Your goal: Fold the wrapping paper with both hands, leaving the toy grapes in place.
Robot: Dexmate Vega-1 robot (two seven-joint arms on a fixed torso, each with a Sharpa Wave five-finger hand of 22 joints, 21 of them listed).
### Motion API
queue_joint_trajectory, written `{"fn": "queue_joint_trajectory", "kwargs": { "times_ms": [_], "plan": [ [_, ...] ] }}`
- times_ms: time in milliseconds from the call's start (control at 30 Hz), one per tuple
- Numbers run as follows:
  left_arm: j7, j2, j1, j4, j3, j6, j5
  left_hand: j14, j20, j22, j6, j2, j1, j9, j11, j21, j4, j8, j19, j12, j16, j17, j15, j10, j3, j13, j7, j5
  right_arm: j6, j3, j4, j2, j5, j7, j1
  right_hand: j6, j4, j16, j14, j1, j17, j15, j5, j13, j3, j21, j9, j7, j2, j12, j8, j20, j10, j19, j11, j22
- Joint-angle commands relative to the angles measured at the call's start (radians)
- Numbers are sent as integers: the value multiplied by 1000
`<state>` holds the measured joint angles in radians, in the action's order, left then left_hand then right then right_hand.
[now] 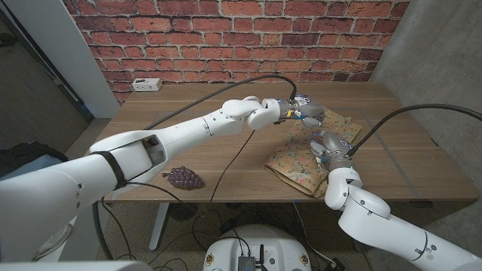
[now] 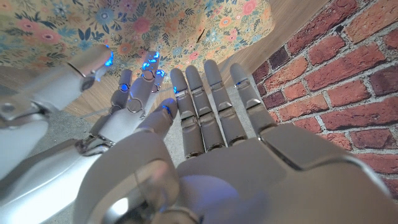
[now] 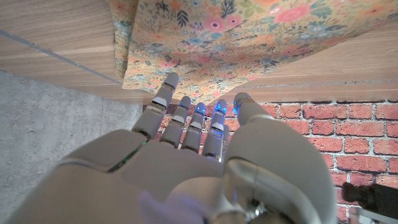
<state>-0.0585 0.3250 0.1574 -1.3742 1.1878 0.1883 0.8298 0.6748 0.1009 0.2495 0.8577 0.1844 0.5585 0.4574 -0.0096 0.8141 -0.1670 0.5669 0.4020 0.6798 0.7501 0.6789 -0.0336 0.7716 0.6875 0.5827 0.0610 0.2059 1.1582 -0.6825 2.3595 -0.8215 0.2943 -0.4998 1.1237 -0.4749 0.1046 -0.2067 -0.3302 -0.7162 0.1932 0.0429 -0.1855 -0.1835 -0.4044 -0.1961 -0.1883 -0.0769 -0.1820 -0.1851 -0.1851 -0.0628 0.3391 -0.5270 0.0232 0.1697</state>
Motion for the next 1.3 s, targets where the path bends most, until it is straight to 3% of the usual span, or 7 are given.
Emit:
{"fn": "queue_joint_trajectory", "kwargs": {
  "times_ms": [33,167,367,633,833,1133,1300],
  "plan": [
    [-80,22,43,-96,-36,-47,89,78,-37,14,56,-24,80,98,-12,96,-18,105,106,104,106,104,-26,76,14,124,-8,23,10,34,-1,-8,-46,-38,3,1,0,-5,2,1,4,35,0,-3,0,-1,-2,0,4,-5,-5,2,3,-3,-5,5],
    [-171,8,24,-90,-25,-46,91,118,-68,9,70,-47,111,132,-13,143,-18,148,164,140,88,83,-37,90,53,183,-6,48,7,39,0,-13,-57,-47,5,-1,2,-6,1,-1,3,35,0,-3,0,-1,-2,1,4,-6,-6,2,5,-3,-4,5],
    [-283,-21,1,-54,-10,-47,71,195,-85,-26,113,-50,85,74,9,185,2,143,222,95,23,-12,-43,140,100,111,2,82,17,45,0,-6,-71,-64,6,-1,2,-6,1,-1,4,34,0,-3,1,-1,-2,1,4,-6,-6,3,6,-4,-7,5],
    [-375,-39,-17,-33,13,-68,75,282,-111,-39,147,-54,83,124,-18,243,-4,200,297,143,85,46,-61,220,113,167,-1,106,40,66,-7,11,-92,-92,12,-1,6,-6,2,-4,3,34,0,-3,0,-1,-2,1,5,-6,-6,3,7,-3,-4,5],
    [-433,-44,-26,-42,31,-106,102,400,-162,-50,205,-83,59,166,-40,317,-10,260,409,181,108,66,-96,315,185,203,-12,161,48,70,-13,12,-107,-104,9,-1,7,-6,2,-5,3,35,0,-3,0,-1,-2,1,5,-6,-6,3,7,-2,-6,5],
    [-454,-77,-45,43,56,-82,74,402,-181,-70,223,-86,-8,77,-44,340,7,214,418,65,-5,-64,-105,304,255,69,0,211,51,62,-17,13,-118,-118,-6,-2,10,-6,2,-9,2,33,0,-3,0,-1,-2,1,4,-6,-6,2,7,-2,-5,5],
    [-468,-102,-60,103,77,-60,50,409,-178,-75,219,-78,-25,50,-41,340,3,189,424,36,-34,-105,-102,299,261,32,4,217,59,56,-24,18,-124,-123,-18,-2,10,-7,3,-9,3,33,0,-3,0,-1,-2,0,4,-6,-6,2,8,-2,-6,5]
  ]
}}
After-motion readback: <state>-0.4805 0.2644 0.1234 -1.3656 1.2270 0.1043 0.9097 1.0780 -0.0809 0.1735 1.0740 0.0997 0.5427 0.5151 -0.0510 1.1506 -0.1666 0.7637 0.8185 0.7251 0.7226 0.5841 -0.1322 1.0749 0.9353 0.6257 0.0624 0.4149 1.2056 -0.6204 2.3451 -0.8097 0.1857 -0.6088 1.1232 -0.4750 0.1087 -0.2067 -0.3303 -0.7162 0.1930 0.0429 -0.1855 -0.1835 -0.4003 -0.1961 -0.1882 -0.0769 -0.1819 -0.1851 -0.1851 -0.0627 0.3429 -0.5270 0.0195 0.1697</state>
